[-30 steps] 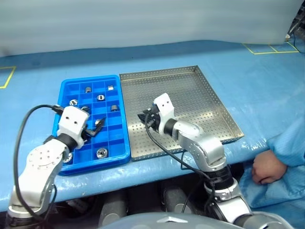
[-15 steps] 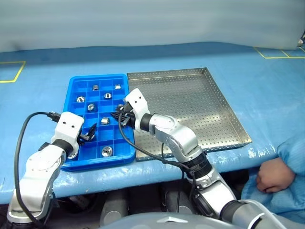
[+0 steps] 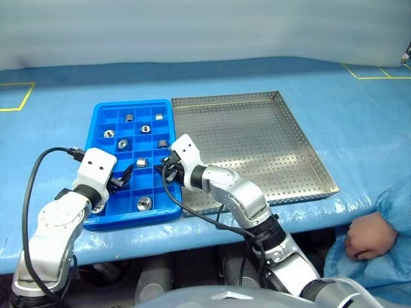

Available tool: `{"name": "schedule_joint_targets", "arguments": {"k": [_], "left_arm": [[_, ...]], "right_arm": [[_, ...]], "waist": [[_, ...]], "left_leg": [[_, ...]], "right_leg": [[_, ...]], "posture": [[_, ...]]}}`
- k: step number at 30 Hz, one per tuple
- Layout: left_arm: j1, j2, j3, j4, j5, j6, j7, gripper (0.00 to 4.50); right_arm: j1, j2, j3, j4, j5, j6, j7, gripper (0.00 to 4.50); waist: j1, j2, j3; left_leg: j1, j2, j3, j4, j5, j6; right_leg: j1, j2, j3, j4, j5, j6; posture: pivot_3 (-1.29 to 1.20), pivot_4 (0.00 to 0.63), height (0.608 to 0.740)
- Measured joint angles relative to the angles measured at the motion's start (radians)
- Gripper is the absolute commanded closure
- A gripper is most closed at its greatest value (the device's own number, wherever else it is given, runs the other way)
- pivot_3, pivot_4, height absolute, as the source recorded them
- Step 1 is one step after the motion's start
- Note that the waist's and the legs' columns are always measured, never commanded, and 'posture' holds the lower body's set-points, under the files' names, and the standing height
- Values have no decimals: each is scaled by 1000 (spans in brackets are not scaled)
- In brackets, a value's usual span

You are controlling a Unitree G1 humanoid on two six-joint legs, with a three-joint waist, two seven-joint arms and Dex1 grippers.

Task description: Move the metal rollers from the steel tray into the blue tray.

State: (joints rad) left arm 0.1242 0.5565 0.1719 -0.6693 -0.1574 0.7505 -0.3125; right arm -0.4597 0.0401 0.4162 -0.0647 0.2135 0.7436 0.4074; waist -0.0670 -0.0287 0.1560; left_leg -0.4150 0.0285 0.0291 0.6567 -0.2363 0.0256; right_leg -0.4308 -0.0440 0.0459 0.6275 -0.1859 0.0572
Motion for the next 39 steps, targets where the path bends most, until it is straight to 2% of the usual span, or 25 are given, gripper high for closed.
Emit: {"name": "schedule_joint_targets", "arguments": {"k": [2,8,13,15,17,20,21,28,39], "left_arm": [[-6,-2,-4,0,1,-3,-2,1010],[-34,-35,-18,5,0,-4,4,1010],[-51,-73,-45,26,-25,-43,-25,1010],[-55,-85,-49,29,-61,-79,-64,671],[-71,-106,-49,37,-106,-114,-104,88],[-89,-102,-52,52,-136,-159,-152,0],[-95,-102,-58,62,-142,-175,-168,0],[-86,-135,-83,86,-146,-195,-143,0],[-42,-108,-82,77,-125,-171,-102,0]], "right_arm": [[4,-2,-7,-1,-4,-10,-2,2118],[13,-34,-70,-67,-11,-80,-19,2118],[15,-194,-180,-152,2,-99,25,2118],[22,-265,-222,-165,26,-103,77,1747],[36,-352,-233,-170,40,-120,157,1206],[46,-436,-233,-149,38,-151,228,202],[46,-449,-237,-130,26,-156,223,39],[53,-429,-279,-65,2,-172,154,39],[60,-382,-264,-54,-21,-184,112,39]], "waist": [[0,0,0],[-1,0,0],[0,0,0],[-1,0,0],[-4,0,0],[-14,0,0],[-18,0,0],[-27,0,0],[-13,0,0]], "left_leg": [[0,0,0,0,0,0],[0,-1,0,0,0,0],[0,-1,0,1,0,0],[0,-1,1,1,0,0],[0,-2,2,1,0,0],[1,-3,4,1,0,0],[2,-2,4,1,0,0],[1,-2,3,2,0,0],[1,-2,3,4,0,0]], "right_leg": [[0,0,0,0,0,0],[0,0,0,0,0,0],[1,0,0,0,0,0],[1,0,0,0,0,0],[1,1,0,0,0,0],[1,3,1,0,-1,0],[2,4,1,1,-1,0],[2,5,3,1,-1,1],[2,4,3,1,-1,3]], "posture": [[-42,150,740],[-62,150,740],[-72,150,740],[-102,150,740],[-102,150,740],[-130,150,740],[-131,150,740],[-118,150,740],[-80,150,740]]}}
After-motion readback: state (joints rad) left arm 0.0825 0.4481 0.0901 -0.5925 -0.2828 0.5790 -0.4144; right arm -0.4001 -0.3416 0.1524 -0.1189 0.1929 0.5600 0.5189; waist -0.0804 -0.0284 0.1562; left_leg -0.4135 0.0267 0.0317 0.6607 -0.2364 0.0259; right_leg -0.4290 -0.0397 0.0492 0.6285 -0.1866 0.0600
